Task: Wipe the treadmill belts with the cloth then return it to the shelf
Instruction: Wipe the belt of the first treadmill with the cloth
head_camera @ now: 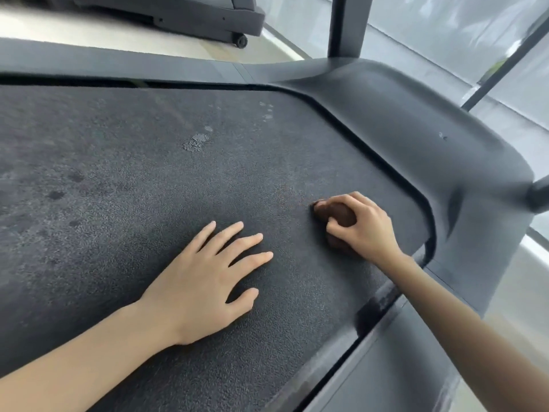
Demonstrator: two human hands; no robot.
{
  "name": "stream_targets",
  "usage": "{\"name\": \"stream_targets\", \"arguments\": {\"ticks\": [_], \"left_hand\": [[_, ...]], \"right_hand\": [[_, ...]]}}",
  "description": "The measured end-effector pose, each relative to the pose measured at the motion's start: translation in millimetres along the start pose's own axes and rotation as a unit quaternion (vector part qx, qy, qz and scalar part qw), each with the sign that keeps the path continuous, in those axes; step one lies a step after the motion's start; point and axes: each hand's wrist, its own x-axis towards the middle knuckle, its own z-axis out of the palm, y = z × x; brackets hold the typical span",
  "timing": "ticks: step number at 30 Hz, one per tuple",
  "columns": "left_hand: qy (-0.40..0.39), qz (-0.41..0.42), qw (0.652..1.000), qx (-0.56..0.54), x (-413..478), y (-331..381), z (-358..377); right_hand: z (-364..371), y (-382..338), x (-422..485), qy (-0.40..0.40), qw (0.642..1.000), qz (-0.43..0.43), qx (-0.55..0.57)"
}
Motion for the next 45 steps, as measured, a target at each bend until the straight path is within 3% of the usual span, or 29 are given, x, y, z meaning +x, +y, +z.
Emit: {"name": "stream_targets", "arguments": {"ticks": [7, 14, 25, 31, 39, 45], "left_hand": [[0.007, -0.002, 1.000, -0.013, 4, -3, 0], [0.005, -0.002, 1.000, -0.017, 4, -3, -1], [-0.005, -0.016, 1.000, 0.001, 0, 1, 4], [0.019, -0.056, 0.998, -0.026, -68, 13, -2], [-0.022, -0.205, 0.978, 0.035, -222, -5, -43], [-0.007, -0.371, 0.927, 0.056, -332, -4, -54]], "right_hand": [[-23, 88, 38, 0.050, 0.975, 0.206, -0.069], [-19, 71, 12, 0.072, 0.978, 0.184, -0.066], [-10, -34, -64, 0.036, 0.997, 0.064, -0.037], [-8, -92, -97, -0.005, 0.999, -0.032, -0.004], [12, -204, -139, -0.021, 0.972, -0.232, 0.034], [28, -295, -153, -0.074, 0.937, -0.334, 0.069]]}}
